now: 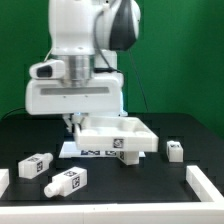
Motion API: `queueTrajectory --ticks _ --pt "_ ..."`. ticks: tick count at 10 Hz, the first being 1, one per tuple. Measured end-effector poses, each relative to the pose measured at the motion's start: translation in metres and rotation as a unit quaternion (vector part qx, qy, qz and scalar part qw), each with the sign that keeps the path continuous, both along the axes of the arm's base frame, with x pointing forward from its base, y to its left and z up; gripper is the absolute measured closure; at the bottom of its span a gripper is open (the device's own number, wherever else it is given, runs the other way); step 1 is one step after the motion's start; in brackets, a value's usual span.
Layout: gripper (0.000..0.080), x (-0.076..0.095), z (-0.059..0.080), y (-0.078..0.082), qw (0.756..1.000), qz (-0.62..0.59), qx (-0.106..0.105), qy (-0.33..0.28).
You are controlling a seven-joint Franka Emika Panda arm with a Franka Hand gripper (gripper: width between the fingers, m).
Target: Assemble one leg
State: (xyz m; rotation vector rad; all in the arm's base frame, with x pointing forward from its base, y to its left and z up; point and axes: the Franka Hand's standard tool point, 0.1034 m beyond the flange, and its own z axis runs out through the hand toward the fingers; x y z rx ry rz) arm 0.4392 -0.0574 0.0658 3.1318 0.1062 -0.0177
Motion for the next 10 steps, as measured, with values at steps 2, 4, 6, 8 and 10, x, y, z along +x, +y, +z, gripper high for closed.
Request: queueTrajectory --ticks 2,4,6,8,10 --pt "0.075 0.024 -0.007 0.019 1.0 0.02 -0.001 0.001" --pt "0.075 0.019 -0.009 0.016 1.0 0.018 0.0 0.005" --pt "0.075 0.018 -0.01 0.017 1.0 0.019 0.0 0.006" --pt "0.075 0.04 -0.009 0.016 0.999 -0.007 0.009 0.052" --pt "0.075 0.099 -0.008 0.023 0.997 -0.002 0.014 0.072"
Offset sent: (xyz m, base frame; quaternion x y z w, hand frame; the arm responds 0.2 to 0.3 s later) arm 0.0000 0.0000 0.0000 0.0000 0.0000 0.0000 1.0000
